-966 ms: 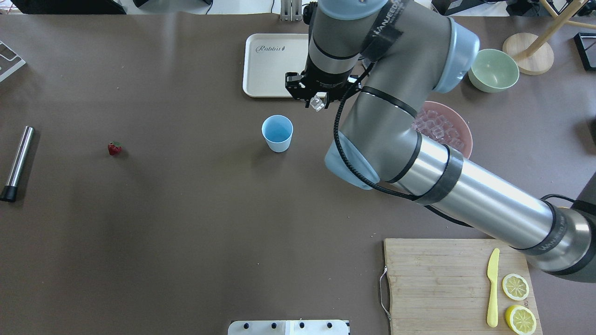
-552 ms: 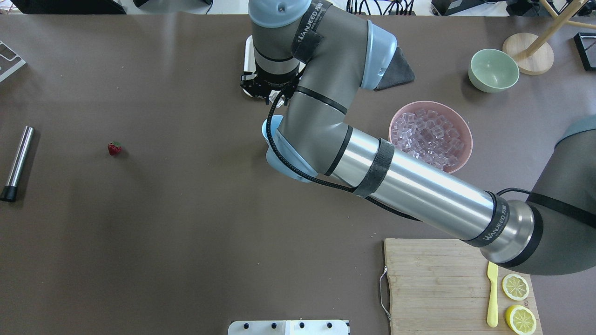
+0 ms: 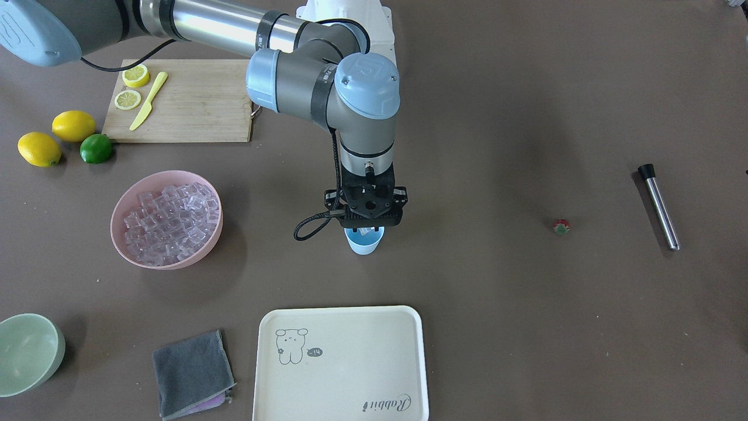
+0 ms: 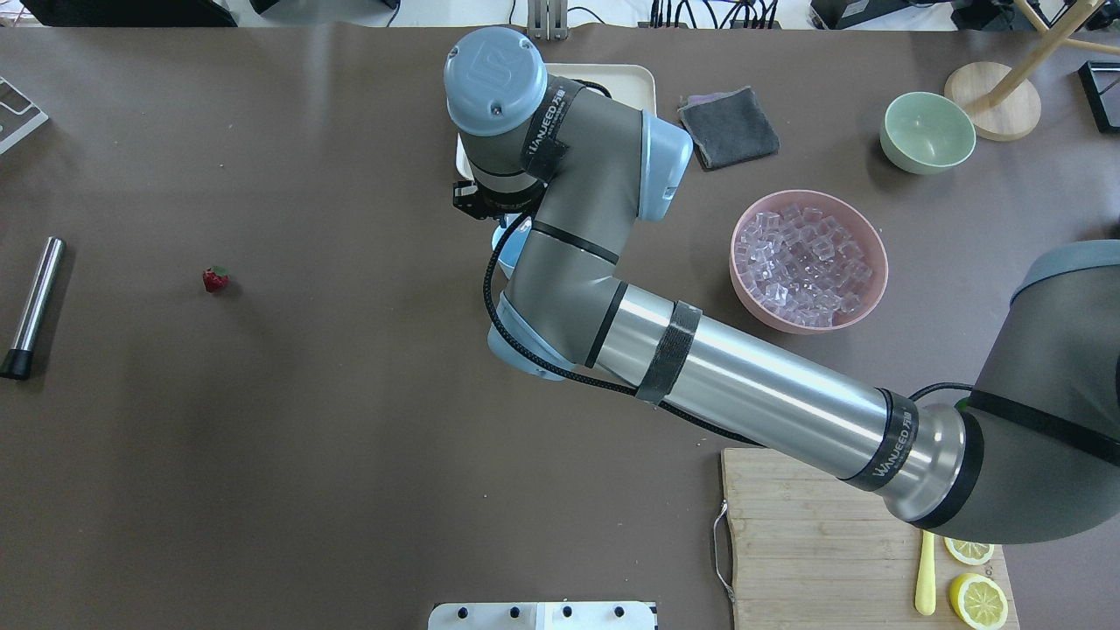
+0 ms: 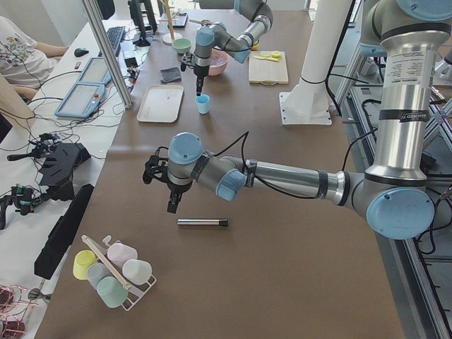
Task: Mash ice and strawberries in cup
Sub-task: 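Carry the ice with the right gripper over the light-blue cup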
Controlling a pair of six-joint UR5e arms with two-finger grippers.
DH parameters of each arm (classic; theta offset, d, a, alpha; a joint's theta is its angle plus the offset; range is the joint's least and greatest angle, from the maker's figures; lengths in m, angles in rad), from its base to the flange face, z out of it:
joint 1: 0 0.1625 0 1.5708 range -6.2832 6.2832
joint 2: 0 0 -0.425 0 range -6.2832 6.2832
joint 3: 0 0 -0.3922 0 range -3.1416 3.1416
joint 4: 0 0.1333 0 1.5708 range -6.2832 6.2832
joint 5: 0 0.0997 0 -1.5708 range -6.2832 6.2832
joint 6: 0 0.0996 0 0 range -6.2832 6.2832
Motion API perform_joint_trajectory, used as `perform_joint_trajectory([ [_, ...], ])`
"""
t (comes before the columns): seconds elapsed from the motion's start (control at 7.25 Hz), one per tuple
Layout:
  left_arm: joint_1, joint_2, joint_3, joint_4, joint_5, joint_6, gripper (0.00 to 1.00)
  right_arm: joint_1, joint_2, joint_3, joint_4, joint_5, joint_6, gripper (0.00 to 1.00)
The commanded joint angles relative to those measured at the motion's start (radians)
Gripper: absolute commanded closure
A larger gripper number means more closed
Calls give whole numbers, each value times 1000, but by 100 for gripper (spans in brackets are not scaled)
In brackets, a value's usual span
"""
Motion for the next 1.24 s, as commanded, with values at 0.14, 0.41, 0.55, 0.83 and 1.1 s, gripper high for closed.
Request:
perform_joint_trajectory([
  [0.14, 0, 2, 0, 0, 0, 3, 3, -29, -14, 0, 5, -16, 1, 99],
  [0.41, -1, 2, -3, -6, 0, 0, 3, -27, -18, 2, 9, -16, -1, 56],
  [0.55, -2, 3, -1, -16, 0, -3, 3, -27, -19, 3, 9, -16, -1, 32],
  [0.83, -2, 5, -1, -17, 0, -3, 3, -32, -28, 3, 63, -23, 4, 11],
  [1.1, -2, 15, -1, -19, 0, -2, 3, 26, -48, 52, 55, 18, -15, 14],
])
